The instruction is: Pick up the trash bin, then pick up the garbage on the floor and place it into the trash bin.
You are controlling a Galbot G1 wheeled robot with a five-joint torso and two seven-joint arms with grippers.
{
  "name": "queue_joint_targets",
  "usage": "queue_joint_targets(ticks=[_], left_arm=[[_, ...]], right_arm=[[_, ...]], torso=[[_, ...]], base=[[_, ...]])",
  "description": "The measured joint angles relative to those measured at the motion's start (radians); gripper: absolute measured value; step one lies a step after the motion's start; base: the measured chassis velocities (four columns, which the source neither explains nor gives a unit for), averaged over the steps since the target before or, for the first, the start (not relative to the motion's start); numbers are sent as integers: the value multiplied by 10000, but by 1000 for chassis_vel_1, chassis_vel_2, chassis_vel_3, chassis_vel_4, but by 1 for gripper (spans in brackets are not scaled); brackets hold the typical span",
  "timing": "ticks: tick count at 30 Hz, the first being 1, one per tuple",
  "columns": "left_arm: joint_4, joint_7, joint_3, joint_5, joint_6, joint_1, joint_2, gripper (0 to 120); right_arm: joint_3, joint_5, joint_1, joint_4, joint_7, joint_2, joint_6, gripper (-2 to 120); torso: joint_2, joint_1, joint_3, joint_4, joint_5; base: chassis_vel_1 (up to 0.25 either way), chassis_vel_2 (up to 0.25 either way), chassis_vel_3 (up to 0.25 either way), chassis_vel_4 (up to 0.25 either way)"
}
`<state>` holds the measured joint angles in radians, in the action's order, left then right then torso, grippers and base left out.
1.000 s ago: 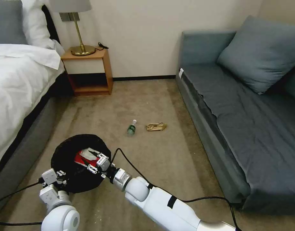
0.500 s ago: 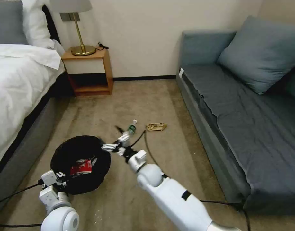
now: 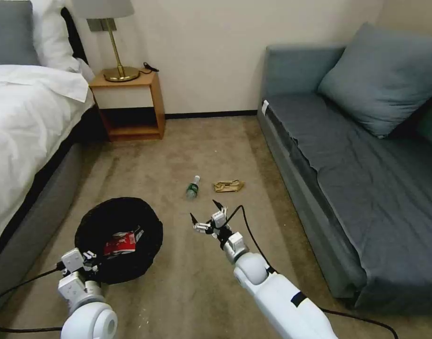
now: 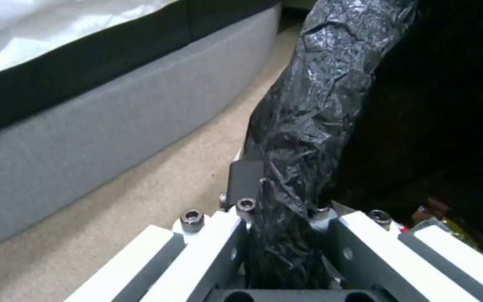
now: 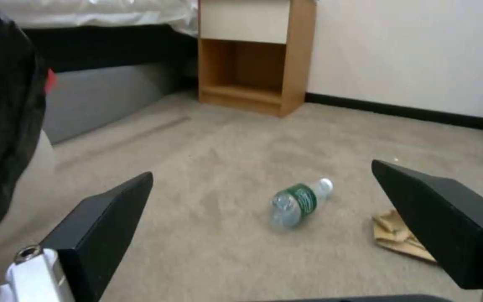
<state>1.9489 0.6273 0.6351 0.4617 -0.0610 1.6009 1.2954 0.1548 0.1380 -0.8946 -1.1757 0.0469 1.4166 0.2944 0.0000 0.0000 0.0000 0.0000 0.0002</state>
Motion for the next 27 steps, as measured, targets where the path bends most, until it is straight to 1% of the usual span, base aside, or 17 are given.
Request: queue_joint_targets(ticks=[14,27], left_arm=[[71,17,76,-12,77,128,-49,1],[97,29,64,-34,77,126,-39,1]], right_arm=[[35,-101,33,184,30,76,89,100],[41,-250,26,405,30,215,244,100]], torso=[[1,0,0,0,-2],[1,0,0,0,-2]], base=[[-2,1,4,-3],[-77,70,72,-73]])
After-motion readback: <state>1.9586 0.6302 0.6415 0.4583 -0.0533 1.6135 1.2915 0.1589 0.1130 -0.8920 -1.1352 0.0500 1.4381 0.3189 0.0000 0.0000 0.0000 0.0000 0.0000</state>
